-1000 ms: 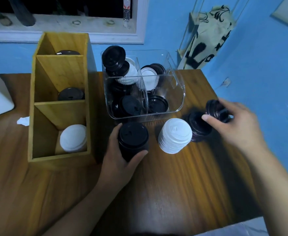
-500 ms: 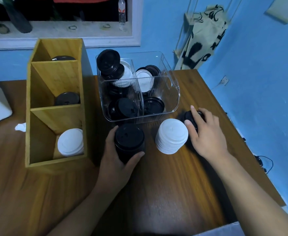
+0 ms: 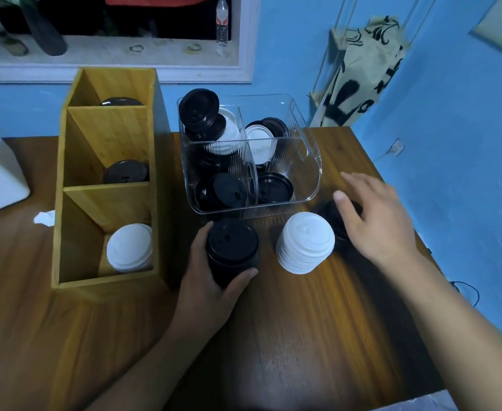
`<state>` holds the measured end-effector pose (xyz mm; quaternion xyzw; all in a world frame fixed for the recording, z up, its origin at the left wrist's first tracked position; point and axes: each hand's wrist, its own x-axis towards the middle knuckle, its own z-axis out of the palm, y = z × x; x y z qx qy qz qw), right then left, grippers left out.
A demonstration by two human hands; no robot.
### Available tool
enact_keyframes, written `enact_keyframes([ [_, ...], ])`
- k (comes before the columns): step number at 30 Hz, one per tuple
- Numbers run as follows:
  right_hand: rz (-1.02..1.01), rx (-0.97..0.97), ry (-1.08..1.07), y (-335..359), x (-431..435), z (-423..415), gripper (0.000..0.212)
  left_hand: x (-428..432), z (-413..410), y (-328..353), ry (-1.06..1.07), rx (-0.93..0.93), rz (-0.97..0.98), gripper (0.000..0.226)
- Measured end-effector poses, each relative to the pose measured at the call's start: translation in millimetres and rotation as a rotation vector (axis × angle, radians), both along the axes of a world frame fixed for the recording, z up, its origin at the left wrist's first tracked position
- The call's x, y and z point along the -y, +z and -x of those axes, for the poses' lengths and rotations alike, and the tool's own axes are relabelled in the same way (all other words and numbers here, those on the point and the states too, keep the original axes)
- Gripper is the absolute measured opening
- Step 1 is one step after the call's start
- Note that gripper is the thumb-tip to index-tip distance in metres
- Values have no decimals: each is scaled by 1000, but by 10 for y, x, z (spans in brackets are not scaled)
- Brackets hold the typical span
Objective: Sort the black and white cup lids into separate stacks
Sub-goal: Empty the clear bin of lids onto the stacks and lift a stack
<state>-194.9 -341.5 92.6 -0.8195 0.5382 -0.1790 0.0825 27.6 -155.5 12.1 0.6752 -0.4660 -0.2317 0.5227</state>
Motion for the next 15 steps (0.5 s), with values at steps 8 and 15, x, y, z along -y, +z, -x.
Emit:
enact_keyframes([
  [8,-90,-127,394,282,389,-1079,30,-13,1,7,-4,-16,-11,98],
  [15,-374,-584,416,79,630,-1510,34,-14,-6,19,5,-21,-27,96],
])
